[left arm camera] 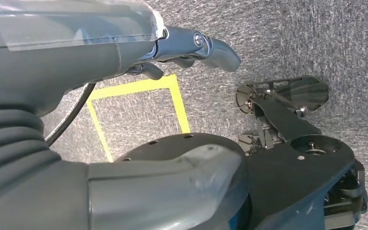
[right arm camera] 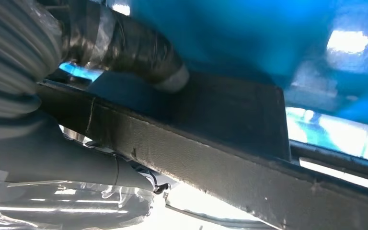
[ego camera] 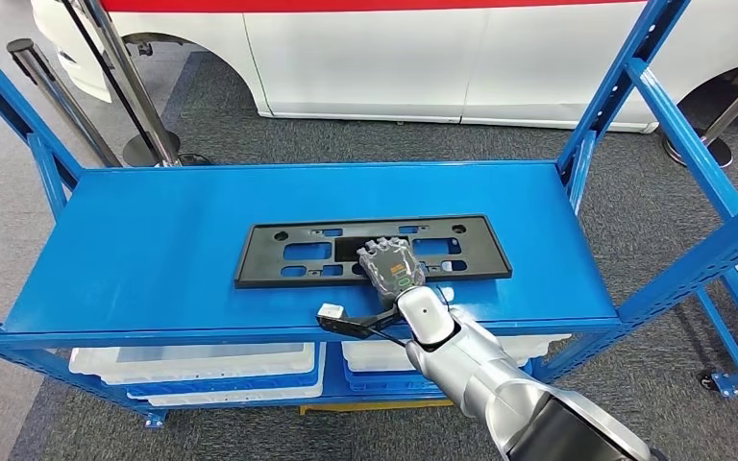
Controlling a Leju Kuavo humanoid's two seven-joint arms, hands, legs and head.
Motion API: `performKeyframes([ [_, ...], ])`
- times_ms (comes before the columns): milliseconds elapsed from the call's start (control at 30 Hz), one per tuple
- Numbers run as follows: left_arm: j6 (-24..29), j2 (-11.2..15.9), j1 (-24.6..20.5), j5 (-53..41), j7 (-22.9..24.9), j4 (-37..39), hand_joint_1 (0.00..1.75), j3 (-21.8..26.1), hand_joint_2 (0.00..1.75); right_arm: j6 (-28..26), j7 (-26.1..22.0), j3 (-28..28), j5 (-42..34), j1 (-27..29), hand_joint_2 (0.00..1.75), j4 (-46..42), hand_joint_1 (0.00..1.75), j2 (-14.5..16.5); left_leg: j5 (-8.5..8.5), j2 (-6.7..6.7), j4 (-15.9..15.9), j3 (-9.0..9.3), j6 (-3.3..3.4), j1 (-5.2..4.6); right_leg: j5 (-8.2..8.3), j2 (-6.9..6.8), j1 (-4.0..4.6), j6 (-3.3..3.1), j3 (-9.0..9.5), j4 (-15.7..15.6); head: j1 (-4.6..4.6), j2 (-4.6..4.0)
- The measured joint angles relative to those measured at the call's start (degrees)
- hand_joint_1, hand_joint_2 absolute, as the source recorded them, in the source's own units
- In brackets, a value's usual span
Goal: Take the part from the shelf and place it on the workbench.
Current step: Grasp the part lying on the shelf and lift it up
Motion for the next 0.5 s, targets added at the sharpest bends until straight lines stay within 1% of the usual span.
performKeyframes([
  [500, -0.55, 0.00, 0.00, -0.03, -1.63, 0.00, 0.00, 0.81, 1.75, -0.78, -1.57, -1.57, 0.22, 0.48, 1.75, 0.02, 1.75, -1.05, 0.00, 0.00, 0.01, 0.00, 0.00, -0.01, 0.00, 0.00, -0.01, 0.01, 0.03, -0.02, 0.01, 0.00],
])
